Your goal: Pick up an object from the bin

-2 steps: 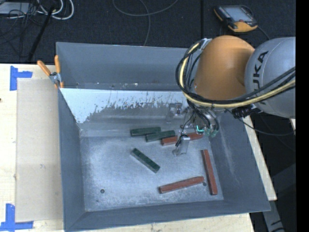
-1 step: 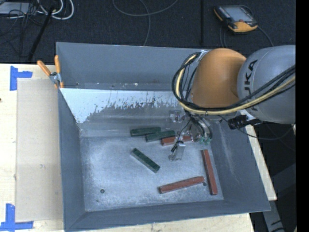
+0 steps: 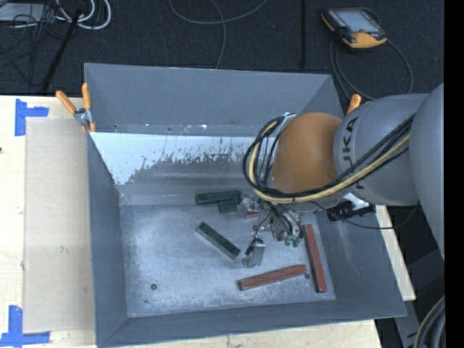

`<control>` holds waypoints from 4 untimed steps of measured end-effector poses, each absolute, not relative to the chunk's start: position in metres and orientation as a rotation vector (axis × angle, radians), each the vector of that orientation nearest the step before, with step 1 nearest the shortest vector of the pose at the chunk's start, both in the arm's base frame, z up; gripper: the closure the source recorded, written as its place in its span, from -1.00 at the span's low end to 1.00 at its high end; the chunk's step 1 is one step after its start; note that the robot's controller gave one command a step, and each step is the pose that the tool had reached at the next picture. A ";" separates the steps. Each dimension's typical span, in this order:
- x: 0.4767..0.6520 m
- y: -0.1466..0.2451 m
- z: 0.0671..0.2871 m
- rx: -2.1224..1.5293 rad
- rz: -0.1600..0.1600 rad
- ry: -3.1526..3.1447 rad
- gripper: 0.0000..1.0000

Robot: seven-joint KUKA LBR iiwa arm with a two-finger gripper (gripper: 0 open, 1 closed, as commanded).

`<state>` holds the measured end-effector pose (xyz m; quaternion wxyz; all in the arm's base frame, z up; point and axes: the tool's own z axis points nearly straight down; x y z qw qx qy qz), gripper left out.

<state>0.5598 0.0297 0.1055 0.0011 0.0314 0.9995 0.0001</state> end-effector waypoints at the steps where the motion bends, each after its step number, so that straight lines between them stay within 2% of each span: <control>1: 0.517 0.028 0.070 0.124 0.001 3.141 1.00; 2: 0.517 0.028 0.069 0.125 0.001 3.141 -1.00; 3: 0.517 0.028 0.069 0.125 0.001 3.141 -1.00; 4: 0.531 0.063 0.085 0.171 -0.003 3.140 -1.00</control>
Offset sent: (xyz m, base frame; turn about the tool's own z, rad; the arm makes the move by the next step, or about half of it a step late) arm 0.0000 0.0000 0.0000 0.0000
